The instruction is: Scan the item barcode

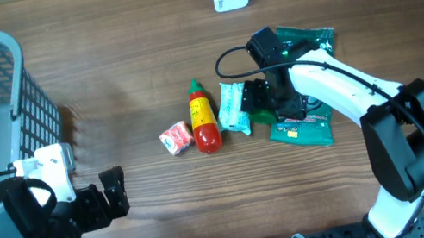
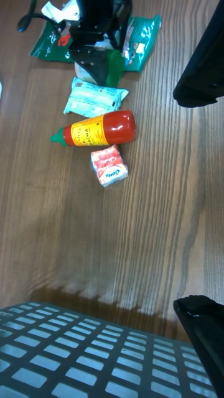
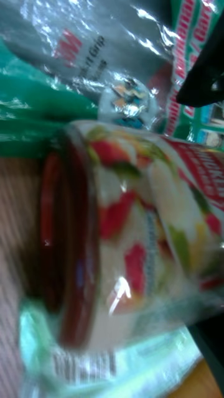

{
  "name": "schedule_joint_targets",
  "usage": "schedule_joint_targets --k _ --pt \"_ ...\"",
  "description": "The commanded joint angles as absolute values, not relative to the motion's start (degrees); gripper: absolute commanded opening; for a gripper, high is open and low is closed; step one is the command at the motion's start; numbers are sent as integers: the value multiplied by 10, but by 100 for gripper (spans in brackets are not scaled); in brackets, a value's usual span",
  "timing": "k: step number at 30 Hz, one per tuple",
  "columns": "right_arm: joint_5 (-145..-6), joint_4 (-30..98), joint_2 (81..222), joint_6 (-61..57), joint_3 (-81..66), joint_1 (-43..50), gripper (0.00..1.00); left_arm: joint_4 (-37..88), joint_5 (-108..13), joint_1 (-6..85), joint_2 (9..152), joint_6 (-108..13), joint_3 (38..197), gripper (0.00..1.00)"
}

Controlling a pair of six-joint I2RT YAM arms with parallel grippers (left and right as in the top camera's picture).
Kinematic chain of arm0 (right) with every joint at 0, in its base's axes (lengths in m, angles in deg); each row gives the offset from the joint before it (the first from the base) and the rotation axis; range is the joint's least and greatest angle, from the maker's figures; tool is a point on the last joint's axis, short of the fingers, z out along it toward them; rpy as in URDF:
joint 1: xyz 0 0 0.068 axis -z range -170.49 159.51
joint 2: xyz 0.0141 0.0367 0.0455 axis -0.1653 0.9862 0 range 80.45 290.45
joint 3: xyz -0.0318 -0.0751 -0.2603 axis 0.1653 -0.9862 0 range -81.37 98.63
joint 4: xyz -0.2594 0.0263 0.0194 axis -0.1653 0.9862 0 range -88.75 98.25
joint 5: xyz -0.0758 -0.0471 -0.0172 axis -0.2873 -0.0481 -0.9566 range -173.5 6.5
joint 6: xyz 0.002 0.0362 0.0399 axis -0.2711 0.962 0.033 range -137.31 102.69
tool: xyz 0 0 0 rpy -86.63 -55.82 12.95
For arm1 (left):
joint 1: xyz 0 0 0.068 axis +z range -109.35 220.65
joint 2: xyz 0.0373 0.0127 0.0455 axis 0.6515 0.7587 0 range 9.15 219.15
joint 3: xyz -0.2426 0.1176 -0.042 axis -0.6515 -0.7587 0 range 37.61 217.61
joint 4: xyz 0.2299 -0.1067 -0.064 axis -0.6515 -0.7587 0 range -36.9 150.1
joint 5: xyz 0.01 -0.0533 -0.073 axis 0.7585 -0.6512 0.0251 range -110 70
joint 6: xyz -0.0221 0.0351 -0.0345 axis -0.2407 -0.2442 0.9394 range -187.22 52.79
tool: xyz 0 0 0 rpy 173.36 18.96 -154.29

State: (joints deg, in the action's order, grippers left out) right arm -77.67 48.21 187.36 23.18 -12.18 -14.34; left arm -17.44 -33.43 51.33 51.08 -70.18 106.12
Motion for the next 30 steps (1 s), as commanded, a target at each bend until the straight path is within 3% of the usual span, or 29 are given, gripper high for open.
schedule_joint_targets --k 1,2,7,10,18,30 --pt "-845 455 1870 217 -138 -143 81 -173 -343 517 507 -715 1062 100" --pt "-838 453 1870 217 -139 -143 75 -173 -343 517 507 -715 1062 100" --pt "-766 451 1870 216 -139 -143 66 -173 -343 517 507 -715 1062 100" --pt "-651 479 1869 184 -117 -136 60 -173 -343 517 507 -715 1062 100" --pt "-548 745 1869 144 28 -85 60 -173 -343 517 507 -715 1062 100" --pt "-459 906 1870 64 25 -77 60 -173 -343 517 507 -715 1062 100"
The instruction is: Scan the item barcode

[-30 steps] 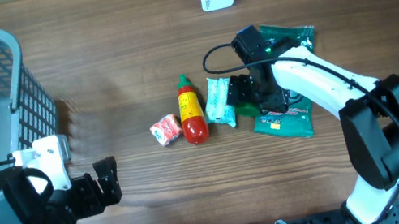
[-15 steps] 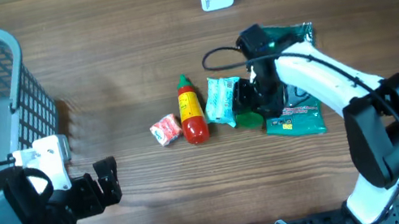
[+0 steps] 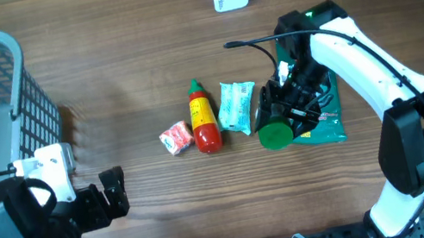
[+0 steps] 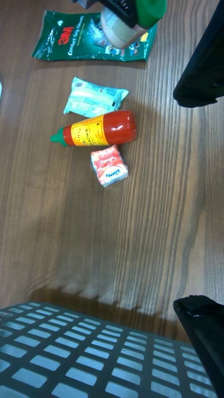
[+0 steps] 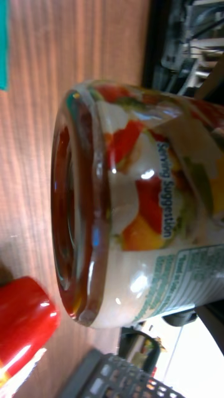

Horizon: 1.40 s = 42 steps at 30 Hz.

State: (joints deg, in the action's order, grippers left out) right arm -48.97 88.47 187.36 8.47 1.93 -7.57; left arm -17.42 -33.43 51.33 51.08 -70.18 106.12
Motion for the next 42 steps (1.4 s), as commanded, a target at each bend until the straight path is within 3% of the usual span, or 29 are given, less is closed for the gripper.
schedule_joint_targets --k 1,8,11,15,22,31,35,37,40,42 --pt "-459 918 1870 48 25 -77 60 -173 -343 517 507 -715 1062 100" --pt "-448 928 1870 0 -42 -79 60 -173 -343 517 507 -715 1062 100" --pt "-380 900 1870 -4 -105 -79 60 -173 -343 517 507 -715 1062 100" --pt "-328 868 1870 -3 -146 -81 72 -173 -343 517 507 -715 1062 100" --pt "-307 751 1871 113 -193 -81 70 -173 -343 517 507 -715 1062 100" --pt "-303 697 1871 189 -222 -88 70 -173 -343 517 507 -715 1062 100" --pt "-205 630 1871 218 -276 -91 70 -173 -343 517 507 -715 1062 100" --pt "-188 623 1871 219 -279 -91 76 -173 -343 517 507 -715 1062 100" --pt "-190 595 1871 234 -278 -85 99 -173 -343 517 507 -715 1062 100" --pt "-214 582 1871 234 -272 -76 100 -173 -343 517 507 -715 1062 100"
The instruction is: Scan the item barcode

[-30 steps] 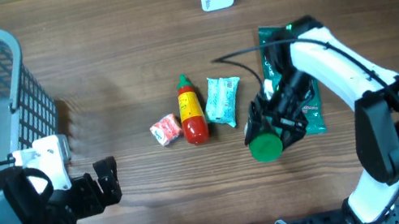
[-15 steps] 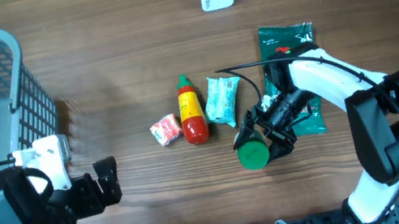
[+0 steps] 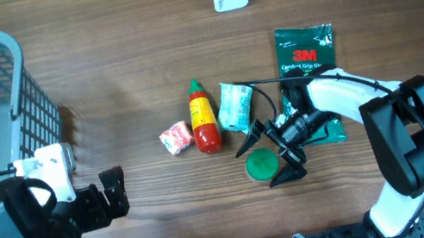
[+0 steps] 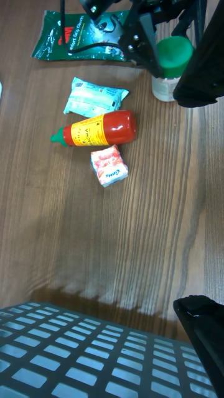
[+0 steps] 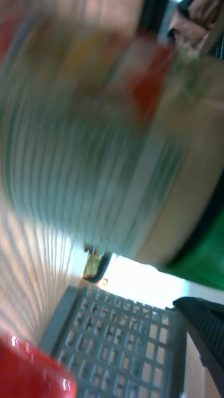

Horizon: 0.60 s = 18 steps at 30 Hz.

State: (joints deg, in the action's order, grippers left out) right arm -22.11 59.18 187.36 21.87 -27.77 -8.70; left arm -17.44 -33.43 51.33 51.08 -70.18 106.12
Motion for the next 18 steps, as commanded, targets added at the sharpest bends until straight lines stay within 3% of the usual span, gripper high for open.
schedule_joint_targets --k 1,10,18 --pt "-233 582 1871 233 -266 -72 100 -173 -343 517 507 -715 1062 100" --pt "-478 740 1831 208 -90 -59 100 -173 -343 517 507 -715 1062 100" --pt "-682 780 1642 505 -43 -62 100 -173 -343 517 507 -715 1062 100"
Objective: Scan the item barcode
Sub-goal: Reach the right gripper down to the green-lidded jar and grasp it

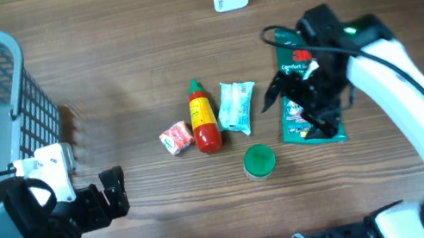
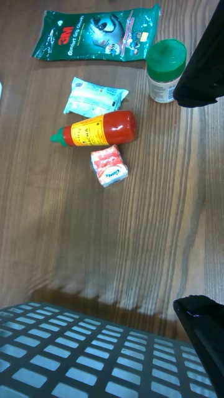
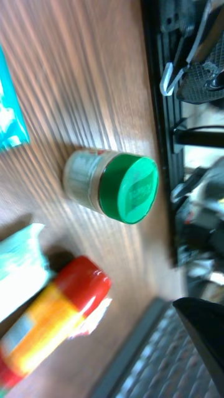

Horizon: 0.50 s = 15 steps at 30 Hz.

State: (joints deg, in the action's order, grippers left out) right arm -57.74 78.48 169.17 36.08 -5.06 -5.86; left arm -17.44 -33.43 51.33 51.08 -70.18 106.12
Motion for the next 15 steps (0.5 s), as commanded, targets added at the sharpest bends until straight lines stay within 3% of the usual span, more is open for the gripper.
schedule_joint_targets --k 1,12,15 --pt "-699 773 1634 504 -46 -68 100 -173 -343 517 507 -715 1062 100" --pt "-840 663 1661 642 -134 -289 100 -173 -343 517 507 -715 1062 100" --pt "-850 628 1674 660 -158 -310 100 -173 -343 517 507 -715 1062 100"
